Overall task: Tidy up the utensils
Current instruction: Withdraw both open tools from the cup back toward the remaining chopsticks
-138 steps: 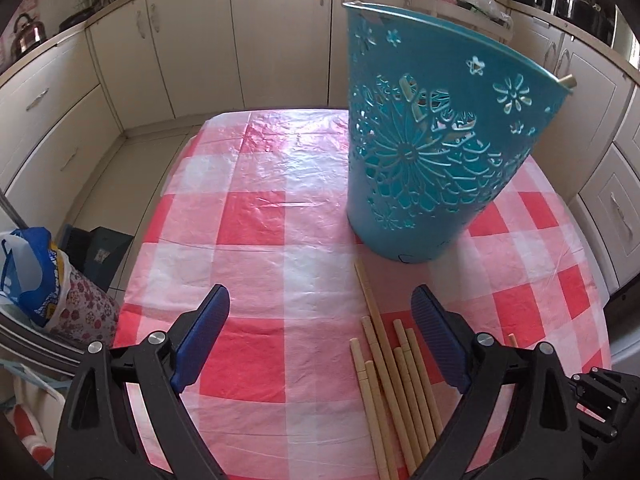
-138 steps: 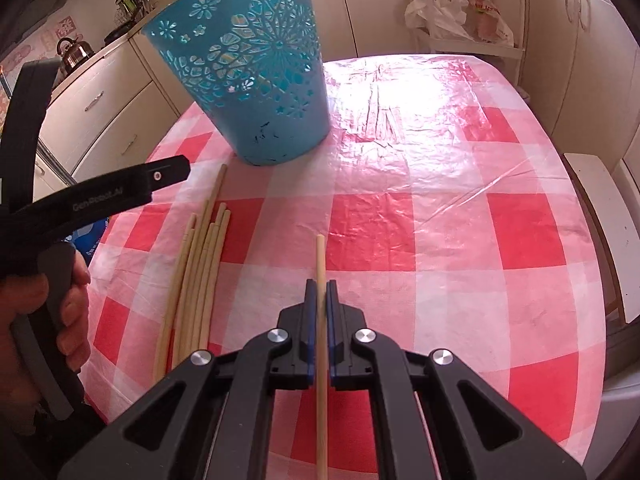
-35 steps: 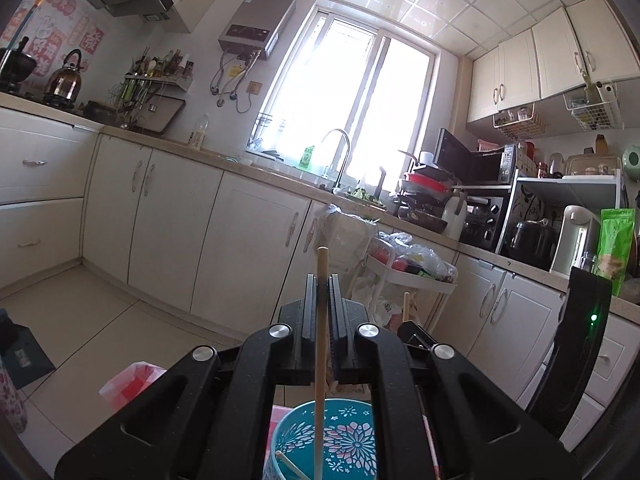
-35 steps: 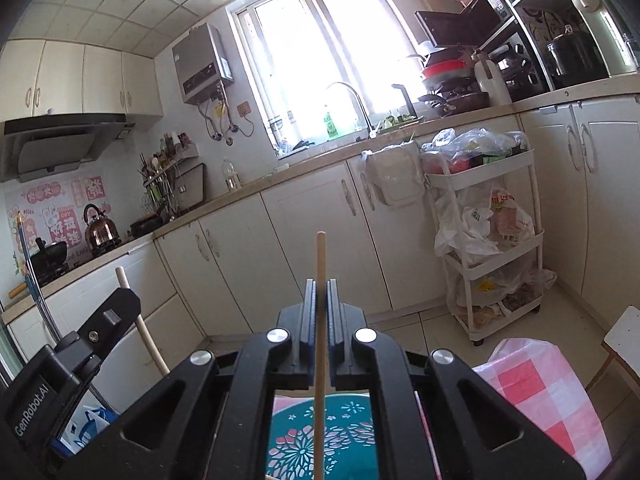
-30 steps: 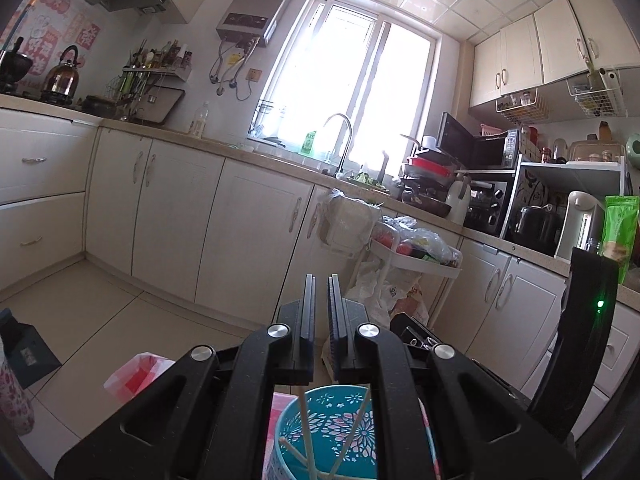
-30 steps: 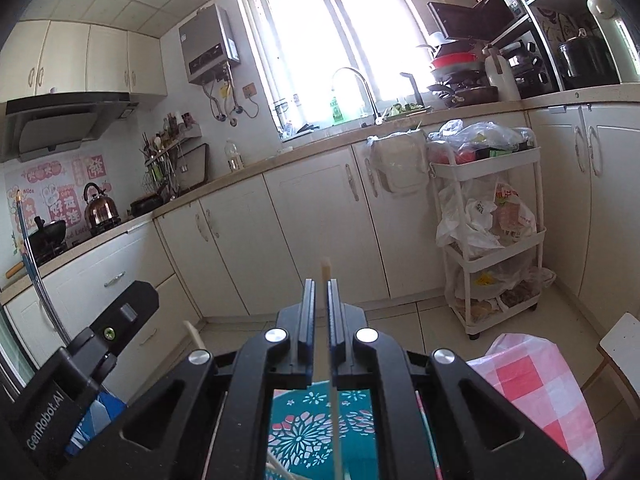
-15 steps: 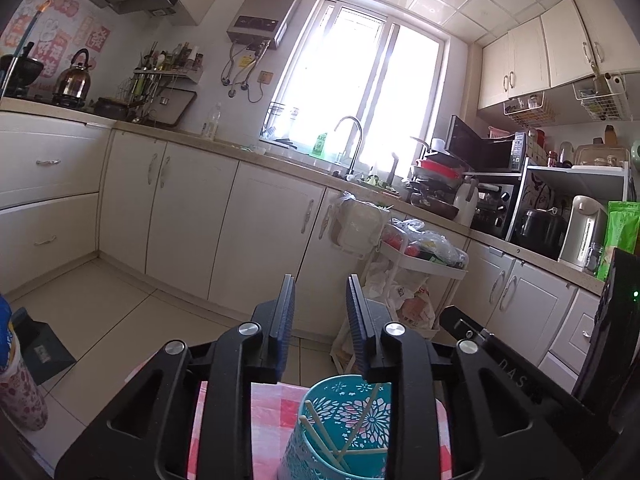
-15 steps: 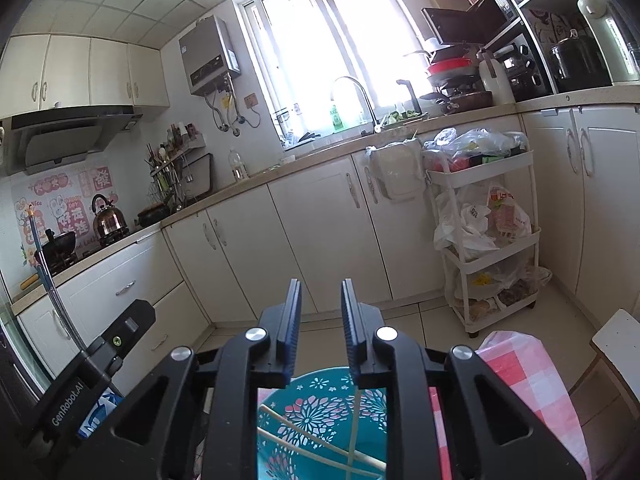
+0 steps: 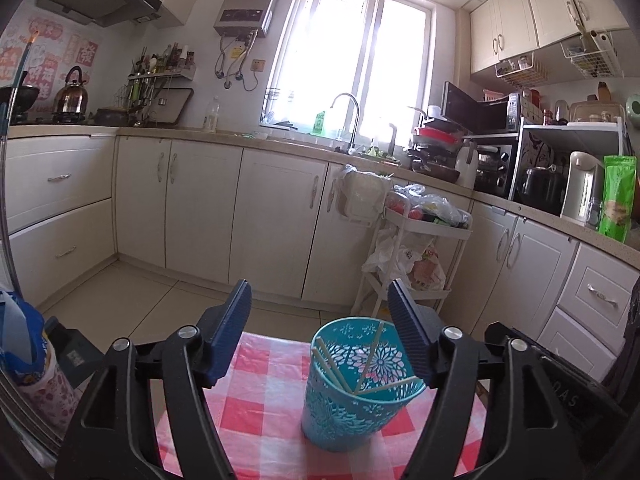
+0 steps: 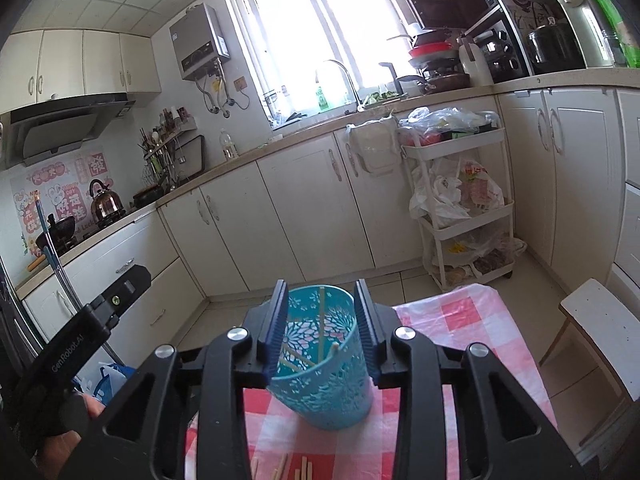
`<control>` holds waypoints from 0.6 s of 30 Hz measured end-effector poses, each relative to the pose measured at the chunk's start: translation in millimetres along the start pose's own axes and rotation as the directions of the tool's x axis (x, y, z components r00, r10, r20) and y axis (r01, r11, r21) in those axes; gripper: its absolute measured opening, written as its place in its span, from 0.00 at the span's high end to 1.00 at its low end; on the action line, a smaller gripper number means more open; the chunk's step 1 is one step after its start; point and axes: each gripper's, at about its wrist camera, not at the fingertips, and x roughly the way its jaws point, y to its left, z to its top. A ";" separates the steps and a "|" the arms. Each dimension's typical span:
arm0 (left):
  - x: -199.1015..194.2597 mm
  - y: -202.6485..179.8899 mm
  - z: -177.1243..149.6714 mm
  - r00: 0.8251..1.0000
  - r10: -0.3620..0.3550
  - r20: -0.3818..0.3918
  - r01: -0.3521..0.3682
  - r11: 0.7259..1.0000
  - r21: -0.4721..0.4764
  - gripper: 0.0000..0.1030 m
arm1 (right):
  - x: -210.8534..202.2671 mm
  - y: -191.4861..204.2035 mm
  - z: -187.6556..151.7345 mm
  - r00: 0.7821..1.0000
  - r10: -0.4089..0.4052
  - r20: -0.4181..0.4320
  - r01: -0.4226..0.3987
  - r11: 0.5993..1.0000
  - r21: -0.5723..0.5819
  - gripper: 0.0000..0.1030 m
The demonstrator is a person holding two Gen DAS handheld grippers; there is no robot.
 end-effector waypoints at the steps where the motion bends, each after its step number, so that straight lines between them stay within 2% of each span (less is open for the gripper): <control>1: -2.4 -0.2 -3.6 1.000 0.008 -0.009 -0.008 1.000 0.014 0.33 | -3.4 -1.8 -3.1 1.000 -0.007 -0.006 0.007 1.000 0.001 0.65; 5: -9.8 2.0 -11.2 0.998 0.028 -0.050 -0.027 0.999 0.032 0.32 | -14.2 -8.9 -15.1 0.999 -0.025 -0.043 0.025 0.999 0.022 0.65; 11: -31.6 4.0 -15.2 0.997 0.049 -0.053 -0.046 0.997 0.055 0.31 | -30.7 -0.9 -25.9 0.998 -0.024 -0.058 0.025 1.000 0.011 0.63; 18: -44.5 12.6 -27.4 0.994 0.065 -0.091 -0.060 0.996 0.061 0.30 | -37.2 7.0 -49.7 0.992 -0.023 -0.123 0.022 1.000 -0.008 0.63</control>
